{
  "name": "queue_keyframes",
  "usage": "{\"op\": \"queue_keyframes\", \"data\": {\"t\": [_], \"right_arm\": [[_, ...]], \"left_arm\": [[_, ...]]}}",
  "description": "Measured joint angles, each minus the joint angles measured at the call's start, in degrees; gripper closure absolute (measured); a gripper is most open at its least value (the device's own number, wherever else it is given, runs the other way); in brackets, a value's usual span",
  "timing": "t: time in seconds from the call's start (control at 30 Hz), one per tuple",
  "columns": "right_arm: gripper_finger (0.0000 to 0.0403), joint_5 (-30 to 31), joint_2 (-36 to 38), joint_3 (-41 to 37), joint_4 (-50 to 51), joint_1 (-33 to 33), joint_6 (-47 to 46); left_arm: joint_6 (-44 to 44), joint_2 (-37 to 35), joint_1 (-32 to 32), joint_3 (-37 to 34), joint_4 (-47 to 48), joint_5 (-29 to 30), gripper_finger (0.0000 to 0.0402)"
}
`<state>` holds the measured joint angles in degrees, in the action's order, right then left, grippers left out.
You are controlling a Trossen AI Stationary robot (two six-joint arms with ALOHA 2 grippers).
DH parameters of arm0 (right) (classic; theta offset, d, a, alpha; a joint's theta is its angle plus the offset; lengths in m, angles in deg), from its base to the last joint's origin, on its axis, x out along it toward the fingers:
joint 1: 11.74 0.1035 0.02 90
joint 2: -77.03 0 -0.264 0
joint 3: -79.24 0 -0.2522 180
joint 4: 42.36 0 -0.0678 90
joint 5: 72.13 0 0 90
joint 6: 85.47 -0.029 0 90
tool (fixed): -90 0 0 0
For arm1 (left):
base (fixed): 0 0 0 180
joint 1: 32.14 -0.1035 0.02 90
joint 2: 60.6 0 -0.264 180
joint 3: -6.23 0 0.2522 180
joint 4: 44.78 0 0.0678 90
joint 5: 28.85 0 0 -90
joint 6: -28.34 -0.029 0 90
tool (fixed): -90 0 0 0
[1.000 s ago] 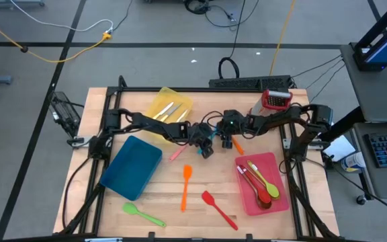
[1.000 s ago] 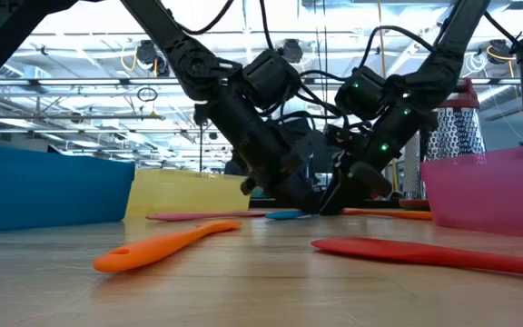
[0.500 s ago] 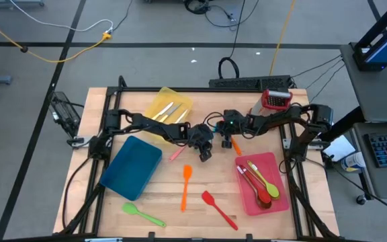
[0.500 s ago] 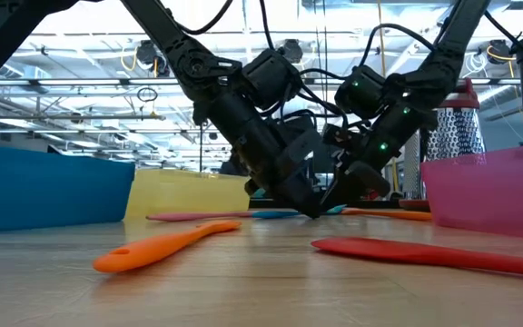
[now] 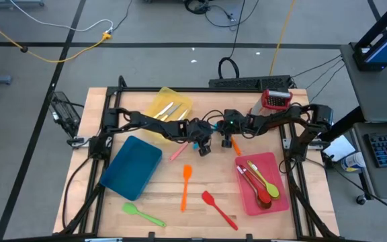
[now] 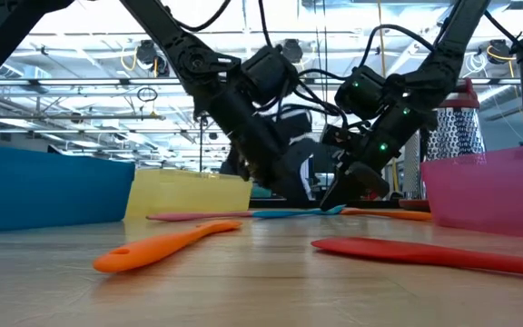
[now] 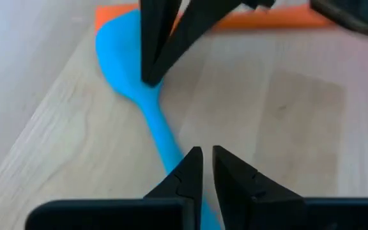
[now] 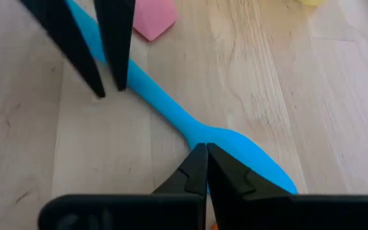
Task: Pick & Place Kitchen Items
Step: Put the blue spatula into the blue bin
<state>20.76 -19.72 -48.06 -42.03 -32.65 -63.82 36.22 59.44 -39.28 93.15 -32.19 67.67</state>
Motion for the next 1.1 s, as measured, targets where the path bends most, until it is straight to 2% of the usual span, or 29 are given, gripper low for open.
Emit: {"op": "queue_keyframes", "data": {"t": [0.17,0.3,0.43,0.6,0.83,1.1], "right_arm": [[0.0402,-0.1,0.0,0.0,0.0,0.0,-0.2],[0.0403,-0.2,0.0,0.0,0.0,0.0,-0.3],[0.0403,-0.2,0.0,0.0,-0.1,0.0,-1.3],[0.0403,-0.2,0.0,0.0,-0.3,0.0,-1.4],[0.0388,0.8,1.8,-0.3,-2.0,1.6,-2.7],[0.0316,6.7,8.8,-0.2,3.1,3.1,-1.4]], "left_arm": [[-1.4,0.4,-0.7,0.1,-1.2,2.3,0.0301],[1.2,1.7,-1.4,0.1,-2.1,3.1,0.0247],[3.2,3.9,-1.4,0.2,-3.7,5.6,0.0227],[7.5,6.9,-0.5,0.4,-4.5,8.6,0.0257],[12.7,8.5,1.3,0.5,-3.7,13.5,0.0375],[14.0,8.3,2.7,0.2,-4.6,15.1,0.0369]]}}
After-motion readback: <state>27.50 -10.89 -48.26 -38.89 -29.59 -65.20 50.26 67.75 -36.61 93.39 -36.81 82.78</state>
